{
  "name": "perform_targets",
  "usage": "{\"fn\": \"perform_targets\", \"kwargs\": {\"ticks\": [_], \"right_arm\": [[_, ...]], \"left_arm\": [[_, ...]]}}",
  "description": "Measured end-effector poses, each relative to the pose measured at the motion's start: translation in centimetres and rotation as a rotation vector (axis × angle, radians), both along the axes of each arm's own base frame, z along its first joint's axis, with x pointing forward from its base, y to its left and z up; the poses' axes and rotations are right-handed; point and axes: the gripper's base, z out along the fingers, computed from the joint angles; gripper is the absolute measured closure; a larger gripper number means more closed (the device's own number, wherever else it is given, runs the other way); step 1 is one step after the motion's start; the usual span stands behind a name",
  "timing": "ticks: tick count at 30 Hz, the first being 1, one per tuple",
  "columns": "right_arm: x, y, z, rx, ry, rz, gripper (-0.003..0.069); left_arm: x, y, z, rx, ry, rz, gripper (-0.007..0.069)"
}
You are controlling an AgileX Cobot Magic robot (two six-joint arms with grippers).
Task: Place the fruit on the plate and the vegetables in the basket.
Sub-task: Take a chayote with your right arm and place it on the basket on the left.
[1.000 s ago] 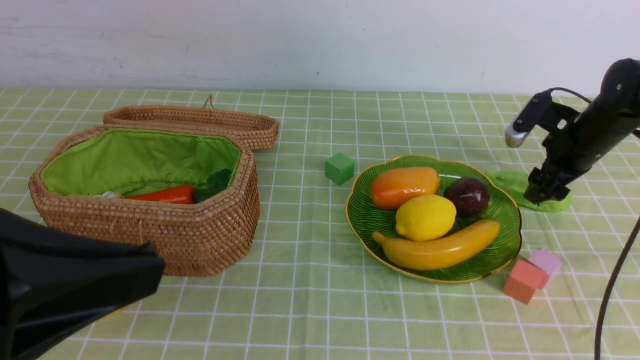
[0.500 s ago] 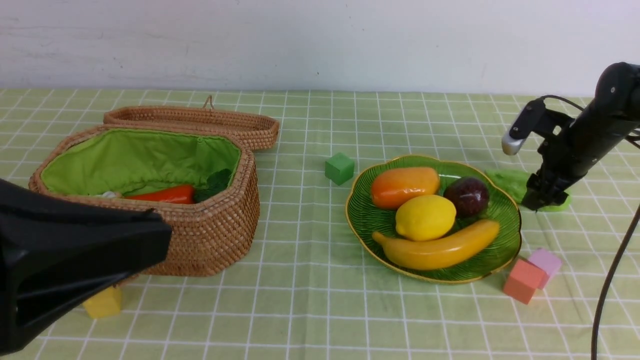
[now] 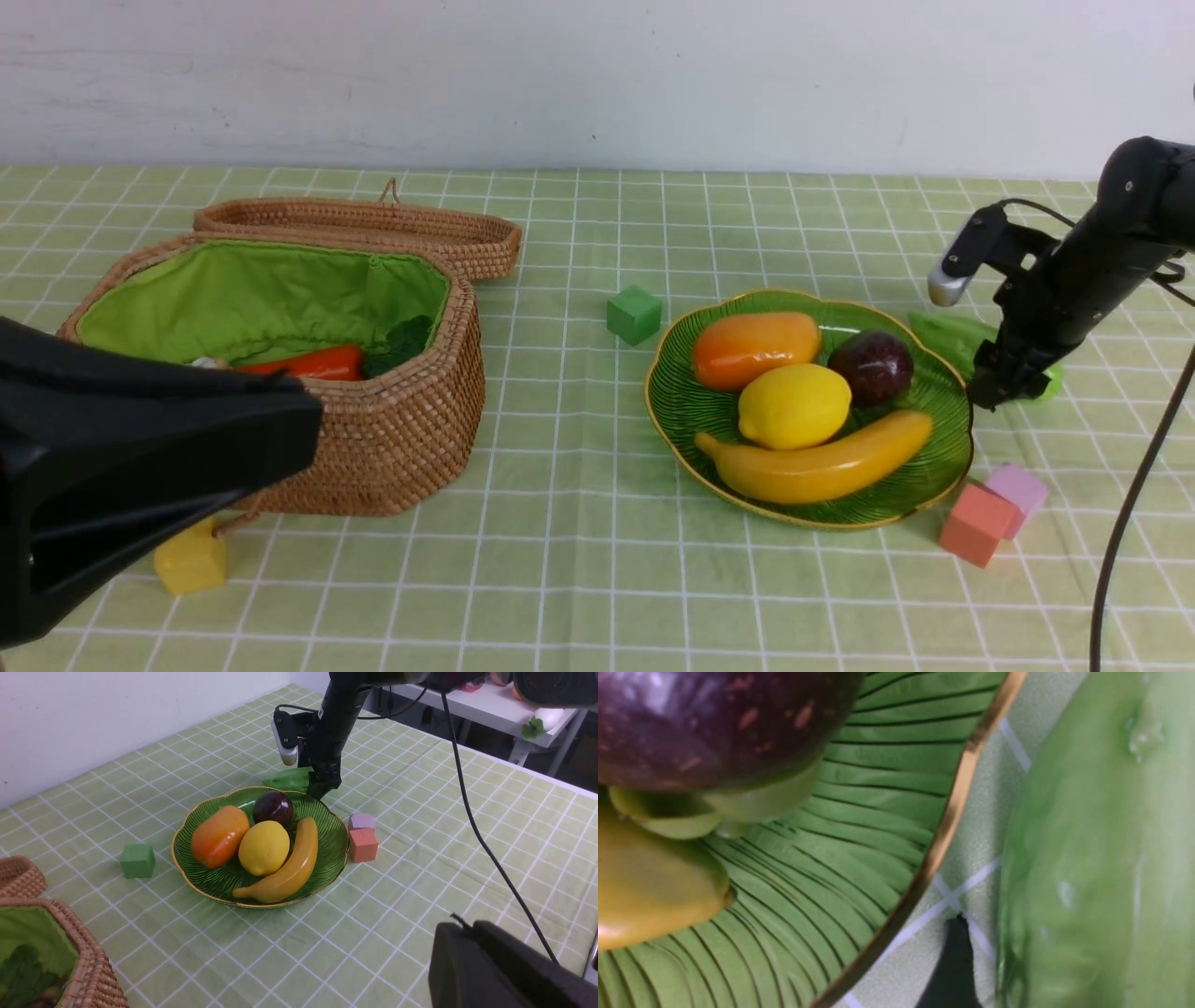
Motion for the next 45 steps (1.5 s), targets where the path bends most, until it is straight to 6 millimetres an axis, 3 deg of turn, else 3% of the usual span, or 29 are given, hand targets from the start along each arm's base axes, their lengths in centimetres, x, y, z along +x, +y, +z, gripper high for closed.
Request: {"fn": "perform_targets", "kwargs": {"ticks": [6, 19, 25, 31, 32, 35, 41, 45], "right_arm": [[0.0, 0.1, -0.1, 0.010, 0.006, -0.002, 0.0206], [-0.1, 0.1, -0.1, 0.015, 0.016, -0.001, 0.0207], [-0.6, 0.2, 0.8, 0.028, 0.040, -0.017, 0.0207], [-1.9, 0.3, 6.3, 0.057, -0.022, -0.112, 0.0207], [-2.0, 0.3, 6.5, 0.057, -0.023, -0.111, 0.0207], [-3.5, 0.4, 9.7, 0.108, -0.009, -0.224, 0.0207], [-6.3, 1.2, 13.5, 0.217, 0.070, -0.362, 0.0207], [-7.8, 1.5, 16.3, 0.264, 0.034, -0.397, 0.0207]], "left_arm": [[0.0, 0.0, 0.0, 0.000, 0.000, 0.000, 0.0606], [0.0, 0.0, 0.0, 0.002, 0.002, -0.001, 0.0606], [0.0, 0.0, 0.0, 0.003, 0.003, -0.001, 0.0604], [-0.1, 0.0, -0.3, 0.024, 0.024, -0.010, 0.0603], [-0.1, 0.0, -0.3, 0.025, 0.024, -0.011, 0.0603], [-0.2, 0.0, -0.4, 0.035, 0.033, -0.014, 0.0603], [-0.1, 0.2, -0.5, 0.063, 0.018, -0.003, 0.0603], [0.0, 0.3, -0.6, 0.083, 0.002, 0.007, 0.0601]]}}
